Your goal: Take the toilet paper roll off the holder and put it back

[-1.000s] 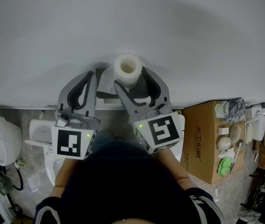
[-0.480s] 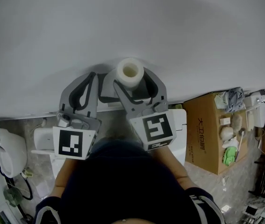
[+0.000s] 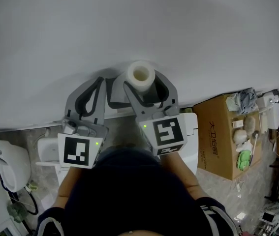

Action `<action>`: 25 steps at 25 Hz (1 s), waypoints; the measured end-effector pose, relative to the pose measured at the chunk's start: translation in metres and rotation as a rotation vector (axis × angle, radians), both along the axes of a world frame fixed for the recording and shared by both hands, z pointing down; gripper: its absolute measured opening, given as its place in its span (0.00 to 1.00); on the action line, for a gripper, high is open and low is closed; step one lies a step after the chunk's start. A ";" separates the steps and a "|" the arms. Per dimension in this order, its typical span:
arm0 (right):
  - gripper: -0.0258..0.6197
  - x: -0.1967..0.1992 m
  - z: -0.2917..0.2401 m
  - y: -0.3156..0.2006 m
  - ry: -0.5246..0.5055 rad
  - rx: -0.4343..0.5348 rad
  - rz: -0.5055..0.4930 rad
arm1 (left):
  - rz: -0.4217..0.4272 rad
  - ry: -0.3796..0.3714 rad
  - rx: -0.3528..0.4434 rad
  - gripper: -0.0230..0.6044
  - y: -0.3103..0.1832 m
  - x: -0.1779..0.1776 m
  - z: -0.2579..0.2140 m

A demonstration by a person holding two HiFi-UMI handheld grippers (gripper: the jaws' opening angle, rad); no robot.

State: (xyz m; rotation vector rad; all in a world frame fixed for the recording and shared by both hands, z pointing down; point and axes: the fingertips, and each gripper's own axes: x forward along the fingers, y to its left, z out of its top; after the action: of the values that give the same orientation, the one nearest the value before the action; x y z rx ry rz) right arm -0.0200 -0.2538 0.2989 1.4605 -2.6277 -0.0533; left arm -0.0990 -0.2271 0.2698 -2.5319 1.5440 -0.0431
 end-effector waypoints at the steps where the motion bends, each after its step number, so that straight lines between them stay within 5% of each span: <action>1: 0.51 0.000 0.000 0.000 0.001 0.001 0.001 | 0.002 0.000 -0.001 0.03 0.000 -0.001 0.000; 10: 0.50 0.001 -0.017 0.008 -0.003 0.047 0.019 | 0.034 0.000 0.002 0.03 0.000 -0.001 0.000; 25: 0.50 0.059 -0.061 0.020 -0.047 0.150 0.116 | 0.106 0.004 0.020 0.03 -0.006 0.037 -0.006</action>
State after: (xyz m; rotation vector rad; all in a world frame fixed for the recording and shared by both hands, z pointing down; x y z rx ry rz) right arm 0.0391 -0.2334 0.2379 1.6787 -2.6202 -0.2110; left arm -0.0621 -0.2327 0.2642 -2.5954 1.4018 -0.0081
